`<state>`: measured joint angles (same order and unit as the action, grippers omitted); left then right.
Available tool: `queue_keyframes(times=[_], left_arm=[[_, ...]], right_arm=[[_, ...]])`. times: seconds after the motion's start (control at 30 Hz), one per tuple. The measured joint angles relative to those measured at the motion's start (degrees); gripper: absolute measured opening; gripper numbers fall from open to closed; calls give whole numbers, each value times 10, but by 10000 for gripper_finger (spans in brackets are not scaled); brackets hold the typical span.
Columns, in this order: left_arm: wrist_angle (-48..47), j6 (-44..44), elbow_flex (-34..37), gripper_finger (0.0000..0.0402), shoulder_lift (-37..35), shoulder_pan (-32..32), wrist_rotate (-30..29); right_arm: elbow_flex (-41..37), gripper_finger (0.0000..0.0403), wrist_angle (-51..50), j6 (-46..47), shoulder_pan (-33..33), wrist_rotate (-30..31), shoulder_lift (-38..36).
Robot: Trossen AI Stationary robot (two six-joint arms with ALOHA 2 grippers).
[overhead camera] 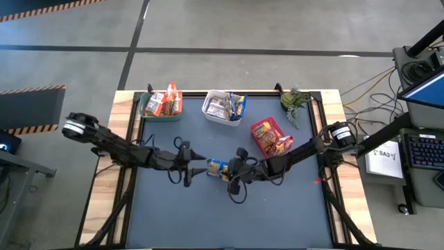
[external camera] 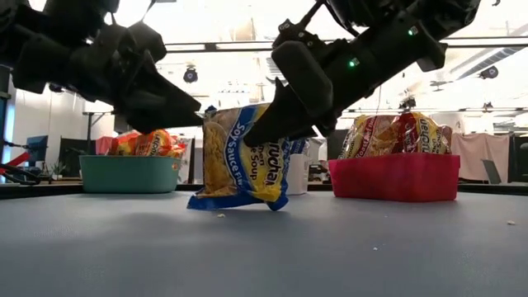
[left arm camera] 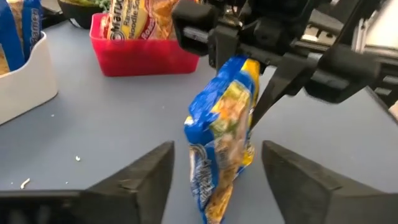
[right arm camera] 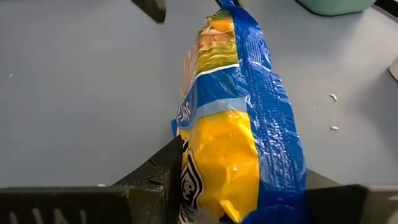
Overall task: Sort Maruchan noodles
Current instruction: Put the blue noodle pack into the white bin
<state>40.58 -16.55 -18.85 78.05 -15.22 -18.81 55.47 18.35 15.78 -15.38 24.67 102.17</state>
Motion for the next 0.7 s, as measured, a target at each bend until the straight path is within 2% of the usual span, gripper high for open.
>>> queue_keyframes(times=[0.17,0.3,0.5,0.7], left_arm=[[70,25,0,276,62,0,-1],[179,44,0,291,128,1,-2],[288,44,0,268,211,1,-3],[348,41,-1,212,258,1,-3]], right_arm=[[1,133,-1,-7,-4,0,0],[1,133,-1,-8,-4,0,0],[1,133,-1,-11,-5,0,0],[1,133,-1,-16,-5,-1,0]])
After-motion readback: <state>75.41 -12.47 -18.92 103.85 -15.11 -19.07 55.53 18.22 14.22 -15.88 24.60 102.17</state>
